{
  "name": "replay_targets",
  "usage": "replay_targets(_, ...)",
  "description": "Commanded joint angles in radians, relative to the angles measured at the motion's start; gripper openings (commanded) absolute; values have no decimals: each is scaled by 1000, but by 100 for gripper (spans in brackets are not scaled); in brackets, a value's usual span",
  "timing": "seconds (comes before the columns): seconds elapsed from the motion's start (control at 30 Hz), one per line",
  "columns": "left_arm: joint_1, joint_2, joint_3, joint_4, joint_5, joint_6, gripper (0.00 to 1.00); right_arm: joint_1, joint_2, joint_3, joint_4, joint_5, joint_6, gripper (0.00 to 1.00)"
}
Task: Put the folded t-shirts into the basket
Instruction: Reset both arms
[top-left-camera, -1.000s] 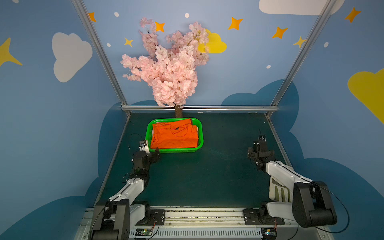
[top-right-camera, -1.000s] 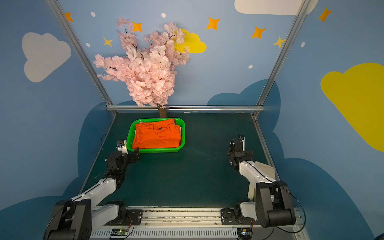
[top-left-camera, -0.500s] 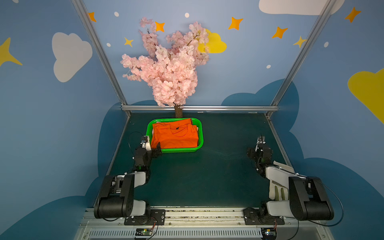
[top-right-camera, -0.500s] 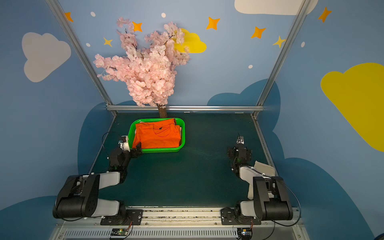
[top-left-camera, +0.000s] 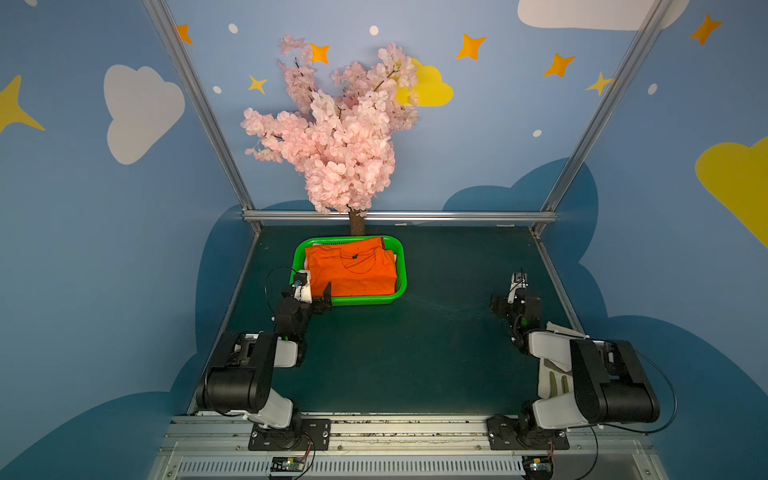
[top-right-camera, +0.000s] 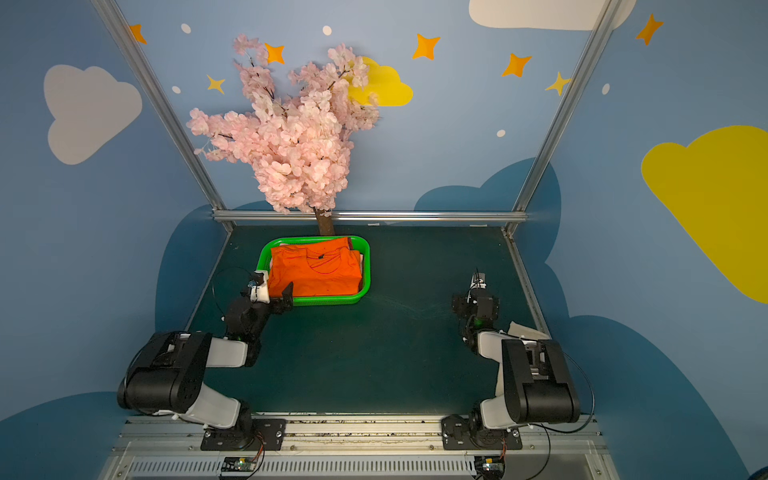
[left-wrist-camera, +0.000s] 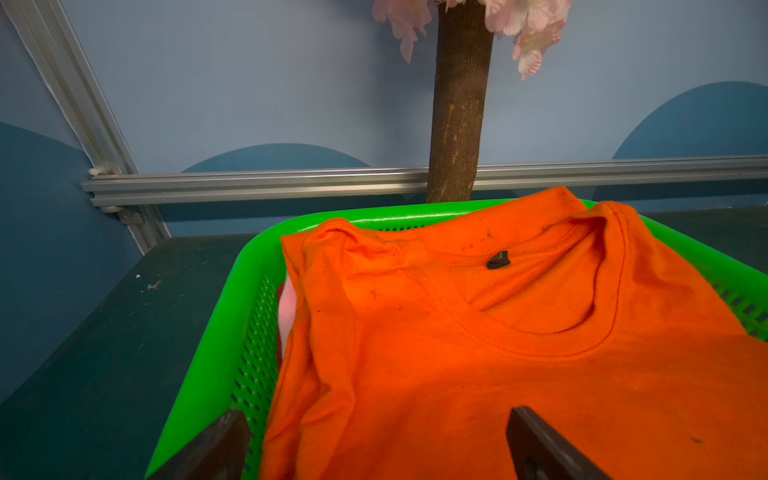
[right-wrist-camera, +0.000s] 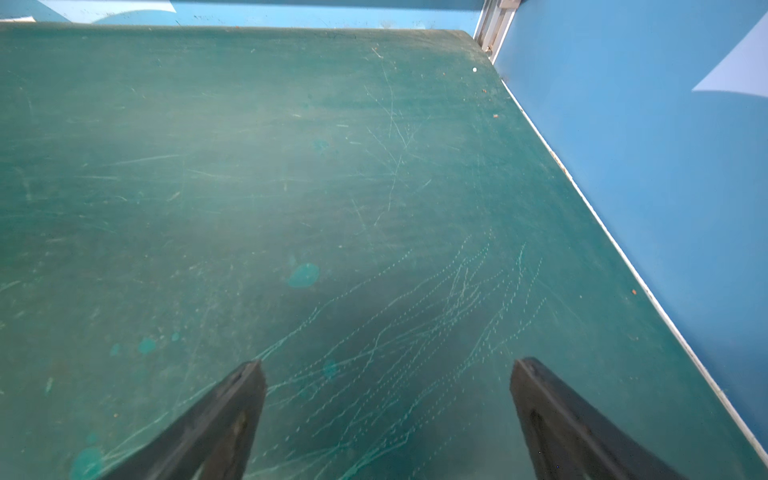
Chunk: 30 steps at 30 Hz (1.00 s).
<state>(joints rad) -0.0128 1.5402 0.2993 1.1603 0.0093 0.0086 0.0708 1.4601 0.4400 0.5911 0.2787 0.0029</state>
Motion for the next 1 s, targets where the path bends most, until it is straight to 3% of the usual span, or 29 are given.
replay_targets(0.0, -19, 24, -1, -107, -50, 25, 100, -3, 2, 24, -4, -8, 0, 98)
replay_targets(0.47, -48, 31, 50, -187, -16, 75, 100, -3, 1, 24, -2, -7, -1, 98)
replay_targets(0.97, -80, 32, 53, -190, -65, 101, 100, -3, 1, 22, -2, -7, -1, 98)
